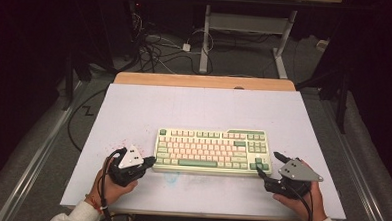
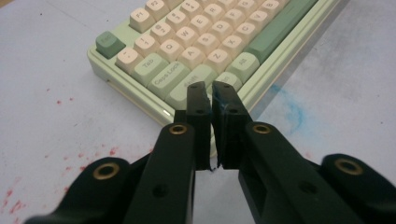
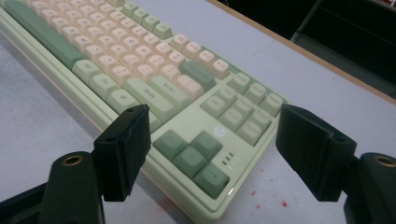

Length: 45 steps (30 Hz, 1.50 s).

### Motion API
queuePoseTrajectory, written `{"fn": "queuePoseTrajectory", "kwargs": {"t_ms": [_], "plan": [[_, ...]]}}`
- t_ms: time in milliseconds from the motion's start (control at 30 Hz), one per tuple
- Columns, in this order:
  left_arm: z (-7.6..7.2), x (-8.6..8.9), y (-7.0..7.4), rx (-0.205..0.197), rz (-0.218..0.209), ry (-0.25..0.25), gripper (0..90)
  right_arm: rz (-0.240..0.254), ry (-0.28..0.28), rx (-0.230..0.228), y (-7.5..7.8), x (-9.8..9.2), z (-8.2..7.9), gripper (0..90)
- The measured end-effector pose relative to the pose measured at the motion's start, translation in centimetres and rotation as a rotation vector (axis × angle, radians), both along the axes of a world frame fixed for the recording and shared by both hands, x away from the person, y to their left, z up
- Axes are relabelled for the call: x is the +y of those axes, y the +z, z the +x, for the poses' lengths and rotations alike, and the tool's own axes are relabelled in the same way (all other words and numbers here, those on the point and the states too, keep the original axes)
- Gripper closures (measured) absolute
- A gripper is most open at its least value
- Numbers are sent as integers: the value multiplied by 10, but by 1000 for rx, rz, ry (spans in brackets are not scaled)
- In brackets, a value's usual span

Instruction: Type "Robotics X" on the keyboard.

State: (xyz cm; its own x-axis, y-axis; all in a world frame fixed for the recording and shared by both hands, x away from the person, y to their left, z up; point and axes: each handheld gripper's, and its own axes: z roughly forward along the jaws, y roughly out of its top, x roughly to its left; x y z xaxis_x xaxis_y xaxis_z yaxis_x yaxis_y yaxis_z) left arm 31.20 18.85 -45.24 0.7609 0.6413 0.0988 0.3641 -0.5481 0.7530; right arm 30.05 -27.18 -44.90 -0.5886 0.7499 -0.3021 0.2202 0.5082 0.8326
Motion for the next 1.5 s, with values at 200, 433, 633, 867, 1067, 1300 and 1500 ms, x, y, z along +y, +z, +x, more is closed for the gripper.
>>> {"fn": "queuePoseTrajectory", "kwargs": {"t_ms": [200, 433, 633, 867, 1067, 1300, 1500], "plan": [[10, -18, 7, 8, 21, -23, 875, -8, -3, 2, -1, -1, -5, 267], [26, -40, 11, 16, 37, -41, 875, -30, -4, 8, -4, -1, -4, 267], [41, -63, 12, 27, 76, -74, 874, -44, 4, 13, -5, 2, -4, 267], [59, -84, 16, 46, 94, -97, 875, -65, 18, 11, -7, 5, -3, 267], [71, -99, 14, 75, 121, -103, 875, -68, 24, 11, -8, 4, -3, 267], [82, -112, 13, 95, 153, -104, 875, -72, 25, 17, -8, 4, -2, 267], [89, -120, 10, 97, 183, -98, 874, -76, 27, 23, -9, 4, -2, 267]]}}
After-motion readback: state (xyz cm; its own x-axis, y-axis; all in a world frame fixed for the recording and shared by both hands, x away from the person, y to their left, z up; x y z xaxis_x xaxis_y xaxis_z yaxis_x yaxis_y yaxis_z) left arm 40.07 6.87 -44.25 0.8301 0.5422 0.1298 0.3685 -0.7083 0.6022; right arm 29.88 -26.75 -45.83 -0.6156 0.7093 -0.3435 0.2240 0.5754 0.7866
